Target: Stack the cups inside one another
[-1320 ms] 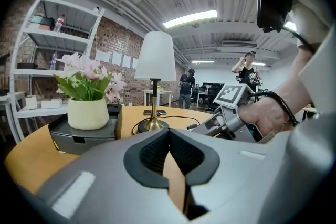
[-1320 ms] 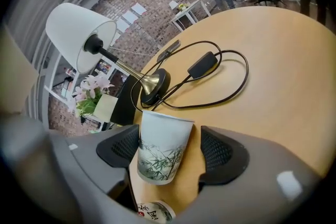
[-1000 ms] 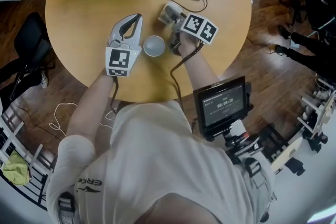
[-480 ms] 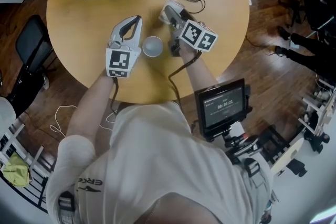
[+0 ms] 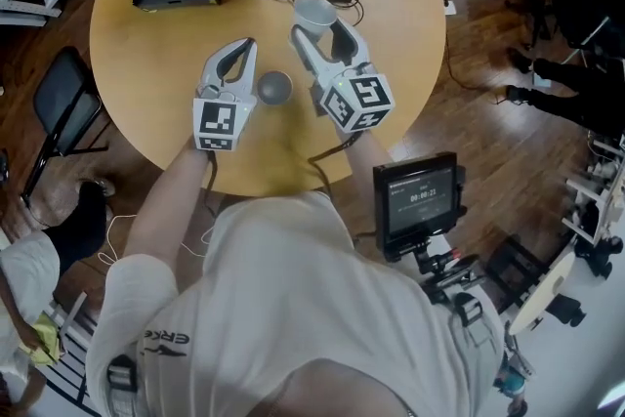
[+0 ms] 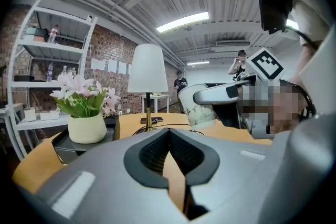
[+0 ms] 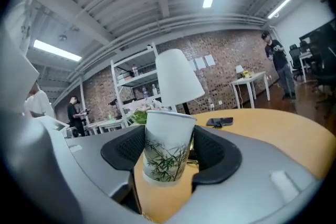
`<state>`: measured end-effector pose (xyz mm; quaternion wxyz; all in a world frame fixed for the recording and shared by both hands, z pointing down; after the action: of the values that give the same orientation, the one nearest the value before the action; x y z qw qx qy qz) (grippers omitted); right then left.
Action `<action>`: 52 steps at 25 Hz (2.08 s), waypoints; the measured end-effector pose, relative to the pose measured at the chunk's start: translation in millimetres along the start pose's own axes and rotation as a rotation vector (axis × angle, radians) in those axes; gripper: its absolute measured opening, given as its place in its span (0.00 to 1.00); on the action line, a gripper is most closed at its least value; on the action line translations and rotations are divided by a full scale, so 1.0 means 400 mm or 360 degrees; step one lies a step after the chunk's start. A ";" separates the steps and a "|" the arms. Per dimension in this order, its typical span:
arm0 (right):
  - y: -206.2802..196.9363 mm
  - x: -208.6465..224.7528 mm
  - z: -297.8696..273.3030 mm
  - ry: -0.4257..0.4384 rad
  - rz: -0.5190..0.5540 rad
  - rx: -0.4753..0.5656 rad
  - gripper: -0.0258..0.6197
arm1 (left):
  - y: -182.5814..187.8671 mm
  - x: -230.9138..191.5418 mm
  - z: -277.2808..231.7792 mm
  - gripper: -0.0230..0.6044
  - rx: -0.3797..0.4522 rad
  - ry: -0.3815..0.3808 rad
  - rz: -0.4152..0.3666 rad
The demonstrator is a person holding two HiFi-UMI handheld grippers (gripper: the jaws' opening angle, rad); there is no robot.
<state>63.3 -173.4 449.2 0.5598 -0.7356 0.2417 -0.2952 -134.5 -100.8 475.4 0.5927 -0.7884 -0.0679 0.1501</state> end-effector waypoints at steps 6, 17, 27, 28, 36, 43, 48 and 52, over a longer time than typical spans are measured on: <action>0.109 -0.076 0.086 -0.0010 0.0335 0.0214 0.51 | 0.058 0.026 0.033 0.04 0.0090 0.0001 -0.0055; 0.259 -0.220 0.248 -0.0060 0.0677 0.0542 0.51 | 0.164 0.100 0.174 0.04 0.0324 0.0020 -0.0046; 0.273 -0.291 0.288 -0.0009 0.0731 0.0629 0.51 | 0.196 0.113 0.256 0.04 0.0395 0.0045 -0.0085; 0.262 -0.295 0.283 -0.0002 0.0730 0.0619 0.51 | 0.191 0.108 0.261 0.04 0.0387 0.0055 -0.0083; 0.149 -0.312 0.229 0.0047 0.0689 0.0465 0.51 | 0.136 0.066 0.293 0.04 0.0277 0.0131 -0.0052; 0.080 -0.304 0.203 0.0043 0.0631 0.0383 0.51 | 0.104 0.059 0.312 0.04 0.0174 0.0140 -0.0071; 0.016 -0.283 0.175 0.0033 0.0579 0.0314 0.51 | 0.076 0.053 0.303 0.04 0.0102 0.0150 -0.0107; -0.040 -0.276 0.158 0.0020 0.0547 0.0256 0.51 | 0.059 0.060 0.297 0.04 0.0039 0.0141 -0.0187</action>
<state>30.0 -50.5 434.2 0.6575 -0.6343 0.3430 -0.2183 -151.1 8.0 419.1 0.6127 -0.7815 -0.0859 0.0807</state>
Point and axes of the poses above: the fingertips, and each gripper's own axes: z backward along the fingers, x to its right, y out of its top, the point moved 10 cm from there along z, backward along the fingers, and after that the axes turned 9 degrees about z, right-handed, at the moved point
